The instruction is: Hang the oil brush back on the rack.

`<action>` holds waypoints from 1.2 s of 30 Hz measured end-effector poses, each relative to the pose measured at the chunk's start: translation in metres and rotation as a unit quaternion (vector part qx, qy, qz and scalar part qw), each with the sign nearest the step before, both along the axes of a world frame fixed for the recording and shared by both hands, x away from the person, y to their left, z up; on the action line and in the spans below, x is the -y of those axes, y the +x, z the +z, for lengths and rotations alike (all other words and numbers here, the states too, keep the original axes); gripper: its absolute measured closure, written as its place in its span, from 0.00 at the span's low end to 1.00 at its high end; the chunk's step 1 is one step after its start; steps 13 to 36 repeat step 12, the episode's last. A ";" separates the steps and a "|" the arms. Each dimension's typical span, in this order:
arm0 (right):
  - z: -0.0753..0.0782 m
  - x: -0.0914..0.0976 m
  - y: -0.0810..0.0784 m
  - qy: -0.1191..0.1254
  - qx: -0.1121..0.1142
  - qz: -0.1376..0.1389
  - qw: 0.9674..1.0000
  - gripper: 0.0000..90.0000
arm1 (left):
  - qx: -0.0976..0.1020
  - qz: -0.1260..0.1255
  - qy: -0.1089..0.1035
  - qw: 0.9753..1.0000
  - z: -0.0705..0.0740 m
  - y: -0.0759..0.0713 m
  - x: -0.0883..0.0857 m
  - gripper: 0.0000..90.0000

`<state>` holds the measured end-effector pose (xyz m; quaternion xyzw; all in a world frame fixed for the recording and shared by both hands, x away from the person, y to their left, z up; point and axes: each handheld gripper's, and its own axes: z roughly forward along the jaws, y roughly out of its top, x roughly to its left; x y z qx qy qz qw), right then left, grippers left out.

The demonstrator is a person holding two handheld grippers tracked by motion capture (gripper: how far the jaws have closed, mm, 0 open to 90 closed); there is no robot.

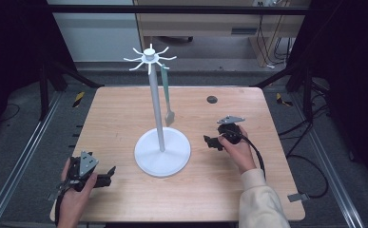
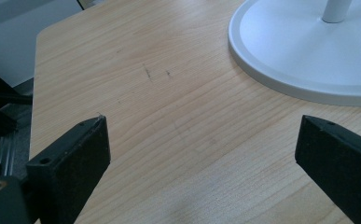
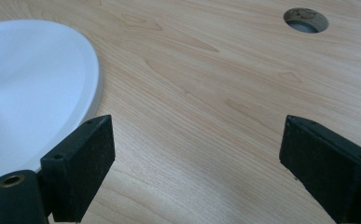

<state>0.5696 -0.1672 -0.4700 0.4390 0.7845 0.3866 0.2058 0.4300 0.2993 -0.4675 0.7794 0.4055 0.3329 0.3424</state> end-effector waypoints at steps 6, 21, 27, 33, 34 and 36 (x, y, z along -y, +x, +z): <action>-0.006 -0.004 -0.001 0.006 0.001 -0.004 1.000 0.13 | 0.000 -0.001 0.001 1.000 0.000 0.000 0.001 0.03; -0.008 -0.007 -0.001 0.002 -0.008 0.001 1.000 0.13 | -0.001 -0.003 0.003 1.000 0.000 0.000 0.001 0.03; -0.008 -0.007 -0.001 0.002 -0.008 0.001 1.000 0.13 | -0.001 -0.003 0.003 1.000 0.000 0.000 0.001 0.03; -0.008 -0.007 -0.001 0.002 -0.008 0.001 1.000 0.13 | -0.001 -0.003 0.003 1.000 0.000 0.000 0.001 0.03; -0.008 -0.007 -0.001 0.002 -0.008 0.001 1.000 0.13 | -0.001 -0.003 0.003 1.000 0.000 0.000 0.001 0.03; -0.008 -0.007 -0.001 0.002 -0.008 0.001 1.000 0.13 | -0.001 -0.003 0.003 1.000 0.000 0.000 0.001 0.03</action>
